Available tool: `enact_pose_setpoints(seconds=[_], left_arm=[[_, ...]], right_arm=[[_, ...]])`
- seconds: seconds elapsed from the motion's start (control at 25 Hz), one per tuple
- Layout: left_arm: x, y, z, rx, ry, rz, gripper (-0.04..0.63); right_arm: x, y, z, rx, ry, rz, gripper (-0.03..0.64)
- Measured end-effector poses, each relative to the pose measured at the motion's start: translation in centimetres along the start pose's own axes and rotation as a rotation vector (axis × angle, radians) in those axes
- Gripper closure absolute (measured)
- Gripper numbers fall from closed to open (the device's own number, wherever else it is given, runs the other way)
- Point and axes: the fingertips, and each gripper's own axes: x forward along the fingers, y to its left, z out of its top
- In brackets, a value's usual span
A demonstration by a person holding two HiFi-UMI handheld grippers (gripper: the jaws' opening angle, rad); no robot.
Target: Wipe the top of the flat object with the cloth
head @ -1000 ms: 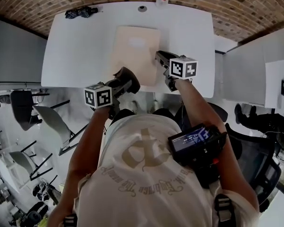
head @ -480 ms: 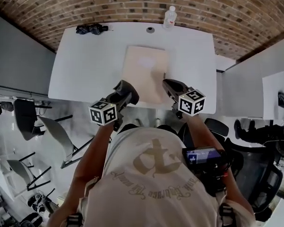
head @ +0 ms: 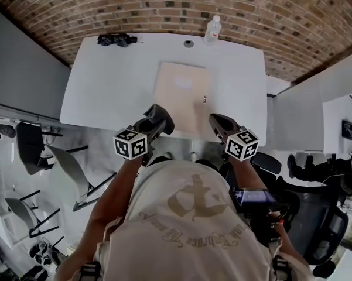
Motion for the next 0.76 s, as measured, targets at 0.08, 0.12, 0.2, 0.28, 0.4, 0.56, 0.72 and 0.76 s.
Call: enact_pose_setpoints(seconds=[0.08, 0.12, 0.2, 0.28, 0.4, 0.56, 0.72, 0.76], left_arm=[[0.4, -0.5, 0.0, 0.013, 0.009, -0.013, 0.494], [0.6, -0.7, 0.1, 0.019, 0.013, -0.018, 0.494], [1.0, -1.2, 0.2, 0.030, 0.019, -0.026, 0.494], [1.3, -1.5, 0.2, 0.039, 0.025, -0.033, 0.494], [1.8, -1.9, 0.2, 0.053, 0.034, -0.039, 0.494], [2.5, -2.3, 0.0, 0.060, 0.046, -0.039, 0.494], [3.2, -2.9, -0.2, 0.063, 0.053, -0.041, 0.494], [3.3, -3.1, -0.2, 0.063, 0.055, -0.041, 0.494]], right_arm=[[-0.2, -0.1, 0.3, -0.004, -0.007, -0.005, 0.594], [-0.3, 0.0, 0.4, -0.008, -0.009, -0.006, 0.594], [-0.5, 0.1, 0.5, -0.016, -0.012, -0.007, 0.594], [-0.6, 0.1, 0.4, -0.020, -0.013, -0.007, 0.594], [-0.9, -0.1, 0.3, -0.018, -0.018, -0.008, 0.594], [-1.6, -0.8, 0.3, -0.009, -0.028, -0.015, 0.594], [-2.3, -1.5, 0.2, -0.002, -0.030, -0.021, 0.594], [-2.5, -1.6, 0.1, 0.000, -0.029, -0.022, 0.594]])
